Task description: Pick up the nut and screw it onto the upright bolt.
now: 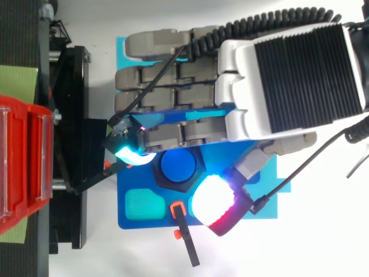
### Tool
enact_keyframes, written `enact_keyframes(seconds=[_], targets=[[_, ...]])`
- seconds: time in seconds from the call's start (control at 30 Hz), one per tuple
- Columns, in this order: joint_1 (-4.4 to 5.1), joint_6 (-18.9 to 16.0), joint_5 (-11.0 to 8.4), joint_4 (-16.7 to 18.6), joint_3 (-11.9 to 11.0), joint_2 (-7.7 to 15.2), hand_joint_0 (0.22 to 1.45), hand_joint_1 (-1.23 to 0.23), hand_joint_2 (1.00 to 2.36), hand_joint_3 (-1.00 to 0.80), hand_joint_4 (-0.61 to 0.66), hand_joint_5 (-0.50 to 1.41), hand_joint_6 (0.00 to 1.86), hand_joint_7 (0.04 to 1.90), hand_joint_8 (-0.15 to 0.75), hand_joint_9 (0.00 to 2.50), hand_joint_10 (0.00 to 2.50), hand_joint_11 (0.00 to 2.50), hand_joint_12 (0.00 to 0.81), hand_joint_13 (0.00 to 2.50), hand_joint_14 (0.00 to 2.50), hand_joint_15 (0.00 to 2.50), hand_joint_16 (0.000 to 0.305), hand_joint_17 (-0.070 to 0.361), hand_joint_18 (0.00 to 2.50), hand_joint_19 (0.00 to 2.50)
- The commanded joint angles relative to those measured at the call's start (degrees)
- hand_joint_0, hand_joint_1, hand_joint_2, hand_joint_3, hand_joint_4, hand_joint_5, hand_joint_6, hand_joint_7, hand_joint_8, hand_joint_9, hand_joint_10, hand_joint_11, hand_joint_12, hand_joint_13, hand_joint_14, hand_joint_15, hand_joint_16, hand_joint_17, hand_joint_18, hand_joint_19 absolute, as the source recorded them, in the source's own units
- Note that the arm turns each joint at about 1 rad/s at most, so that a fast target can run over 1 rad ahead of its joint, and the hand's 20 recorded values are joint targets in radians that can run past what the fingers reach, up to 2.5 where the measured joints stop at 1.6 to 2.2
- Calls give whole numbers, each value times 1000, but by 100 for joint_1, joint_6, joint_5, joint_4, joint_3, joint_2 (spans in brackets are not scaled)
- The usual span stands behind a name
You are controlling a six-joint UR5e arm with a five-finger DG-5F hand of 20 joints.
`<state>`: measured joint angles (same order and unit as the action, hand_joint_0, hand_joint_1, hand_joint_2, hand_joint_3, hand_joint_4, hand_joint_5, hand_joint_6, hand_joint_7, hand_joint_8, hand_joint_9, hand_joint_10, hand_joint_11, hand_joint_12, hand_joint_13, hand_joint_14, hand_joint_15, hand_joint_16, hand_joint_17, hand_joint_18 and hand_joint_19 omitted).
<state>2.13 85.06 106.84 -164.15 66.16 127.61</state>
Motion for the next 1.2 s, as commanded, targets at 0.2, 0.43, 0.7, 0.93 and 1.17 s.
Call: enact_keyframes(seconds=[0.2,0.43,0.7,0.93,1.17], targets=[[15,-68,-5,252,20,80,489,-176,1000,-500,121,-155,502,666,161,388,0,0,253,358,0,0,29,64,0,0],[24,-68,3,410,249,89,490,-177,1000,-500,119,-150,502,681,164,385,0,0,255,357,0,0,29,65,0,0],[15,-68,12,437,249,80,491,-177,1000,-500,129,-140,502,713,168,386,0,0,258,358,0,0,29,65,0,0],[6,-68,21,419,249,80,496,-182,1000,-500,147,-118,503,853,176,395,0,0,260,378,0,0,28,64,4,0],[-37,-68,30,419,249,80,502,-192,1000,-500,180,-94,504,1059,181,413,0,0,257,407,0,0,28,62,42,0]])
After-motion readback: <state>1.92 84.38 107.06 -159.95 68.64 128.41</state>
